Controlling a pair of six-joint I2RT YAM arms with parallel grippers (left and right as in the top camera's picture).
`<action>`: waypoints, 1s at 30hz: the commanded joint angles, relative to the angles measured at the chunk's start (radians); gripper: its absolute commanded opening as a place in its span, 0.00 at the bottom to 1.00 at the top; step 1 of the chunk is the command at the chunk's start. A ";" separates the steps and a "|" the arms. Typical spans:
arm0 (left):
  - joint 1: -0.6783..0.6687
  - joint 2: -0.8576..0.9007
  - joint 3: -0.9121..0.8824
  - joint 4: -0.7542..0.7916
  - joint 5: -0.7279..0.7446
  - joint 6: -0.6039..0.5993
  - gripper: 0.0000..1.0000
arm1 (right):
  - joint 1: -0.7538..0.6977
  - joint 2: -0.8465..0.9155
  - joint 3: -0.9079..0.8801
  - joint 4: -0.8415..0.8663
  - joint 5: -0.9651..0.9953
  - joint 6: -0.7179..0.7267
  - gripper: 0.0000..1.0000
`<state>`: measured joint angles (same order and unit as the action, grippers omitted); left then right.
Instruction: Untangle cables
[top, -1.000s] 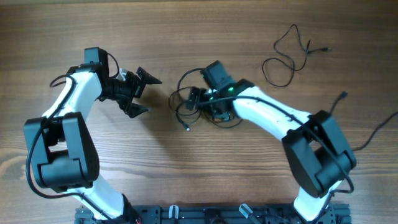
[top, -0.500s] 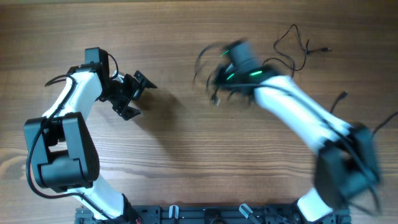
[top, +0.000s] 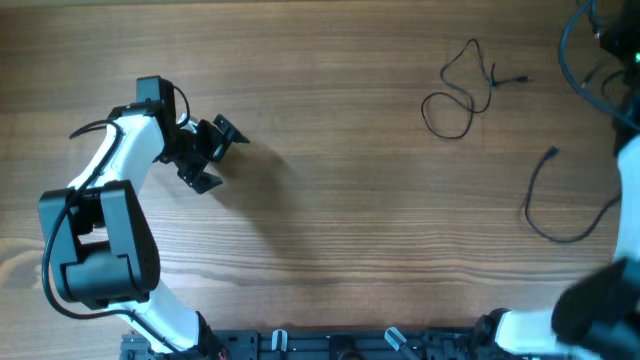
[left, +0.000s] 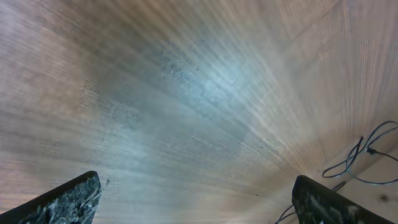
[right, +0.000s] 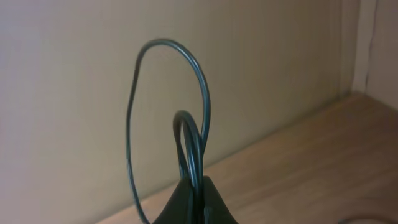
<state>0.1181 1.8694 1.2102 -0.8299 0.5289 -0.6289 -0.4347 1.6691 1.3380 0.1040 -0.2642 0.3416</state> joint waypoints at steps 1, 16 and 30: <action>0.002 -0.024 -0.002 0.003 -0.007 0.019 1.00 | -0.008 0.207 0.002 0.139 0.093 -0.027 0.05; 0.002 -0.024 -0.002 0.002 -0.007 0.020 1.00 | -0.112 0.060 0.004 -0.099 0.246 0.107 1.00; 0.002 -0.024 -0.002 0.002 -0.007 0.020 1.00 | -0.112 -0.689 0.003 -0.824 -0.011 0.194 0.99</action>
<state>0.1181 1.8679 1.2098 -0.8276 0.5274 -0.6289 -0.5503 1.0744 1.3388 -0.6678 -0.2333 0.5587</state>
